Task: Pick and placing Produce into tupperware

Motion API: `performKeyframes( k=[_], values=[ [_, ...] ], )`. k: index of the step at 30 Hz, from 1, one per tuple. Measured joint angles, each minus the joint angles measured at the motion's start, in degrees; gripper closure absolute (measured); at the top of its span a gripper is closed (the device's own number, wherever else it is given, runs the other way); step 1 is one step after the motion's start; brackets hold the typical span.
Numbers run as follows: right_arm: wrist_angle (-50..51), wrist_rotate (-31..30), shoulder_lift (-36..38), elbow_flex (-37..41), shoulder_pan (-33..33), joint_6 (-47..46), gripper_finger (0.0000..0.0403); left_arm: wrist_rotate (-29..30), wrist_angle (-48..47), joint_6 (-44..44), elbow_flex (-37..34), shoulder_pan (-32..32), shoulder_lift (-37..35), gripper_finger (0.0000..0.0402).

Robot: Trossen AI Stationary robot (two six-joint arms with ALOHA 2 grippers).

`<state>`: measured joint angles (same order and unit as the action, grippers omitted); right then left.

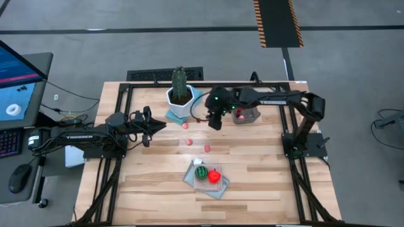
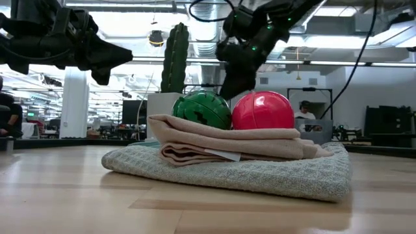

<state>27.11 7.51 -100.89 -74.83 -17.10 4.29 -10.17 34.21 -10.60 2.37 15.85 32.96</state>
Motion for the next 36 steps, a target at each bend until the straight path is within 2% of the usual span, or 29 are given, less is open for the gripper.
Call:
performKeyframes(
  k=[9, 16, 20, 23, 29, 32, 36],
  values=[
    [1.3, 0.0, -2.1, -3.1, 0.3, -1.3, 0.0248, -3.1, -2.1, 0.2, 0.0, 0.0, 0.0, 0.0357],
    [1.4, 0.6, -0.5, -3.3, 1.6, -2.7, 0.0255, -2.8, -2.7, 0.5, 0.0, 0.0, 0.0, 0.0357],
    [0.9, 3.4, 1.6, -3.2, 2.8, -2.3, 0.0253, -1.4, -2.7, 0.6, 0.0, 0.0, 0.0, 0.0357],
    [-1.6, 3.9, 5.0, -3.2, 3.7, -3.6, 0.0251, -0.7, -3.7, 0.2, 0.0, 0.0, 0.0, 0.0357],
    [-4.3, 4.7, 16.3, -1.2, 8.8, 0.7, 0.0253, -1.0, -6.5, -2.5, 0.0, -0.1, 0.0, 0.0357],
    [-9.2, 5.7, 23.1, 3.8, 11.5, 1.8, 0.0255, -3.8, -6.5, -2.2, 0.0, -0.1, 0.0, 0.0357],
    [-18.8, 5.9, 31.7, 14.2, 14.3, 1.8, 0.0257, -4.1, -6.6, -1.8, 0.0, -0.1, 0.0, 0.0357]
  ],
)
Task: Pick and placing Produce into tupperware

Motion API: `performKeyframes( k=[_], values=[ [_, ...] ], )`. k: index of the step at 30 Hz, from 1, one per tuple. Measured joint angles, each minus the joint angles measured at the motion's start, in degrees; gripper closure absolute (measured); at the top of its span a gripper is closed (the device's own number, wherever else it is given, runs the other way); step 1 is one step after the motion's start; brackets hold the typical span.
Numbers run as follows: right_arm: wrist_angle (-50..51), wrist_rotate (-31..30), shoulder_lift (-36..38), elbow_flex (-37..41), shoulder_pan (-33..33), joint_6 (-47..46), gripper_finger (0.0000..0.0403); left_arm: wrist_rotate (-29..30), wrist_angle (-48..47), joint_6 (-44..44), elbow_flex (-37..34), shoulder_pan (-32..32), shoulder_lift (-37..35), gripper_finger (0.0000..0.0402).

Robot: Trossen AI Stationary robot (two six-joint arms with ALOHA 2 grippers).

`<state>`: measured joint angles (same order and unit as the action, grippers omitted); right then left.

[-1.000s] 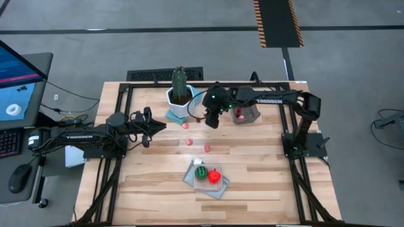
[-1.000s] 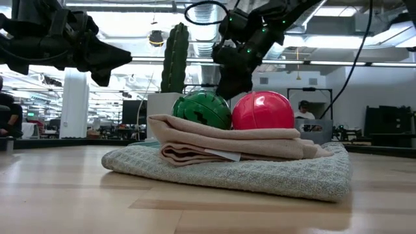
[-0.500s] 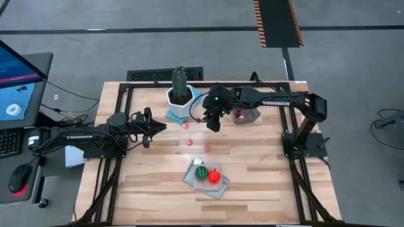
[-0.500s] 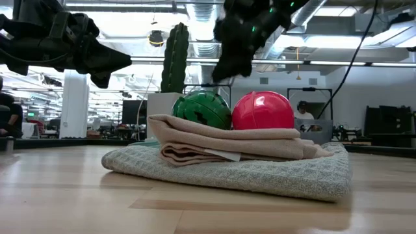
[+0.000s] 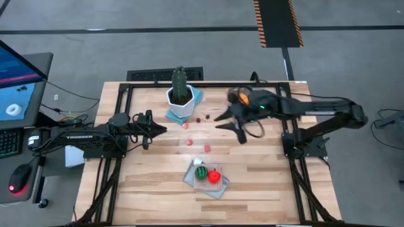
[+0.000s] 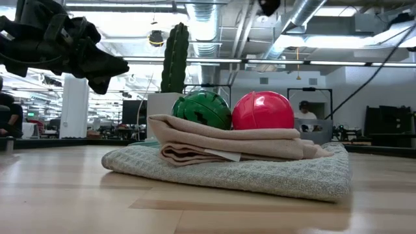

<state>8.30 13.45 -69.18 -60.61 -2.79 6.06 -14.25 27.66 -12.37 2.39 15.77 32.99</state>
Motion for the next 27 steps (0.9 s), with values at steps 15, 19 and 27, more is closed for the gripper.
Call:
performKeyframes(
  k=[15, 19, 27],
  values=[
    [-27.3, -22.9, 17.5, 33.4, 5.3, -8.3, 0.0259, 4.1, -14.8, 5.5, 6.0, -0.4, 2.0, 0.0357],
    [-25.0, -30.3, 17.4, 34.9, 4.3, -16.9, 0.0257, 6.0, -19.0, 7.5, 11.2, -1.1, 7.3, 0.0357],
    [-23.6, -32.4, 13.8, 34.9, 4.2, -19.4, 0.026, 8.3, -19.9, 9.9, 17.6, -1.2, 21.5, 0.0357]
  ],
)
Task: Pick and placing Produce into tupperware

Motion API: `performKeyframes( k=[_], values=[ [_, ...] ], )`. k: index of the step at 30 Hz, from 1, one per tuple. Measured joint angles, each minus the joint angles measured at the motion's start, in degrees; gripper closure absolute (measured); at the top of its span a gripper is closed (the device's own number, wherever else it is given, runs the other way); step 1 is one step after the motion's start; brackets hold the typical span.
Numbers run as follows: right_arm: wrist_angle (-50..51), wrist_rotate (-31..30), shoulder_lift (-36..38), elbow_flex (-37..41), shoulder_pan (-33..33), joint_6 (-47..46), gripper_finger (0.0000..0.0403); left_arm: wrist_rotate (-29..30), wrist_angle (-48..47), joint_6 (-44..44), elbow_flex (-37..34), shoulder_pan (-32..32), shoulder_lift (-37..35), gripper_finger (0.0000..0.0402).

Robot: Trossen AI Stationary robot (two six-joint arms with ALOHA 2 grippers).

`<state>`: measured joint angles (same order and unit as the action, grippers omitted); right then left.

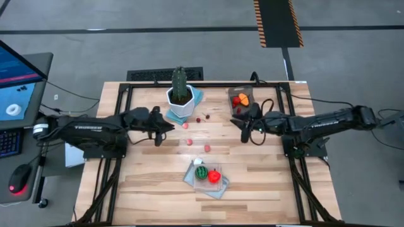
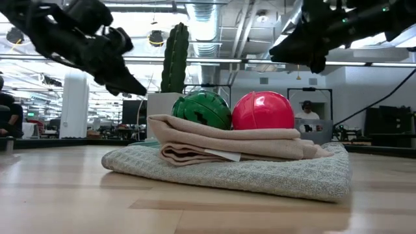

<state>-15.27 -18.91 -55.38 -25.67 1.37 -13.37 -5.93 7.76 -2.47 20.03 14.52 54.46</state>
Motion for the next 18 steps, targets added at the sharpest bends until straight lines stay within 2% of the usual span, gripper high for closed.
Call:
performKeyframes(
  k=[2, 6, 8, 15, 18],
  values=[
    [-0.3, 2.9, -0.2, 0.0, 0.6, 3.8, 0.026, -0.5, 2.0, -0.8, 1.2, -0.1, 3.7, 0.0357],
    [-5.5, 16.2, 0.5, 1.2, 1.3, 8.8, 0.0258, -2.6, 5.5, -2.3, 3.1, -0.1, 10.0, 0.0357],
    [-10.3, 20.9, 1.2, 3.6, 1.3, 10.0, 0.0257, -2.7, 6.4, -2.2, 4.1, -0.1, 12.3, 0.0357],
    [-23.8, 20.3, 2.7, 15.4, 0.9, 10.8, 0.0262, -2.4, 6.3, 0.2, 6.7, -0.2, 17.4, 0.0357],
    [-25.8, 19.7, 2.4, 17.5, 0.8, 9.7, 0.0261, -2.2, 6.6, 0.3, 6.7, -0.2, 18.0, 0.0357]
  ],
)
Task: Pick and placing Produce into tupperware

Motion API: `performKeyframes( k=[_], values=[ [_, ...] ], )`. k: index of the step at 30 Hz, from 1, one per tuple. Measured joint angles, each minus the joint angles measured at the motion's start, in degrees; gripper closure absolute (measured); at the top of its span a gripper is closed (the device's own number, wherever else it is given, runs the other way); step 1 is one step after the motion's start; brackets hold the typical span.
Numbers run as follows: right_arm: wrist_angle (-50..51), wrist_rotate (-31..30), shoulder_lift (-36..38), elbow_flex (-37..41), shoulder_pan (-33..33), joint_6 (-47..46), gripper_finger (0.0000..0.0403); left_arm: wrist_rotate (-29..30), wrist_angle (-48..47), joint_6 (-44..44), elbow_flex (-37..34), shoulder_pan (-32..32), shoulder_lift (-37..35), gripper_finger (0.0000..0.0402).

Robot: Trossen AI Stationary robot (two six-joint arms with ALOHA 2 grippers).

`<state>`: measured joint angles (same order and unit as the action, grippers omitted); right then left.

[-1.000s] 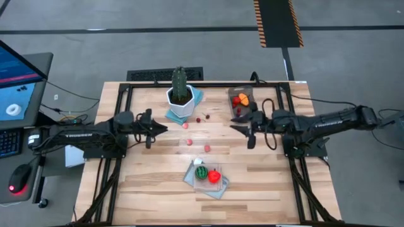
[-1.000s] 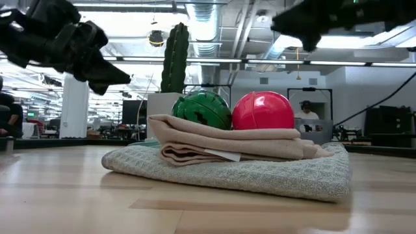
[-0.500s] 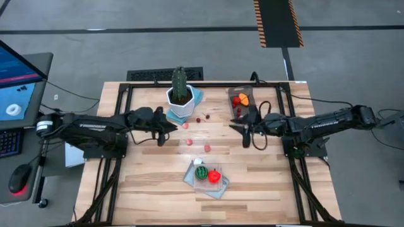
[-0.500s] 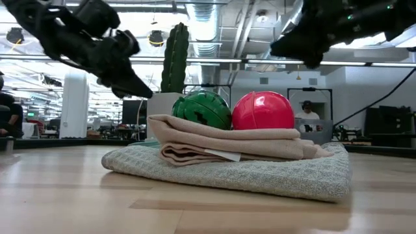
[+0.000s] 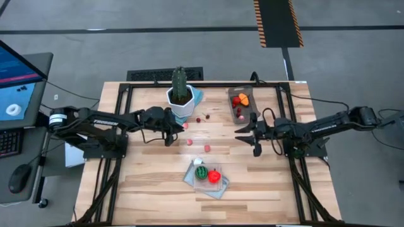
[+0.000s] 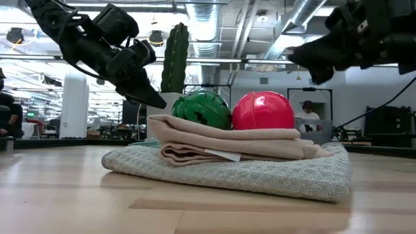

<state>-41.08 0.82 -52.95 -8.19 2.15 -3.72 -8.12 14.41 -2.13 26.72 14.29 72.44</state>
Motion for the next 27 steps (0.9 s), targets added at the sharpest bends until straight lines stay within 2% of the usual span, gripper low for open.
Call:
performKeyframes(
  k=[10, 17, 24, 27],
  values=[
    [8.7, 0.2, -0.1, 0.2, 0.0, -3.8, 0.0259, 2.8, -2.5, 2.6, 0.0, -2.3, 0.0, 0.0357],
    [14.9, 0.2, -0.1, 0.2, 0.0, -3.8, 0.0261, 5.9, 4.5, 1.2, 0.0, -6.1, -0.1, 0.0357],
    [18.1, 0.2, -0.1, 0.2, 0.0, -3.8, 0.0257, 5.8, 0.5, 1.1, -0.8, -7.8, -0.1, 0.0357],
    [18.6, 0.2, -0.1, 0.2, 0.0, -3.8, 0.0259, 9.5, -2.2, 2.1, -0.3, -8.4, -0.1, 0.0357]
  ],
)
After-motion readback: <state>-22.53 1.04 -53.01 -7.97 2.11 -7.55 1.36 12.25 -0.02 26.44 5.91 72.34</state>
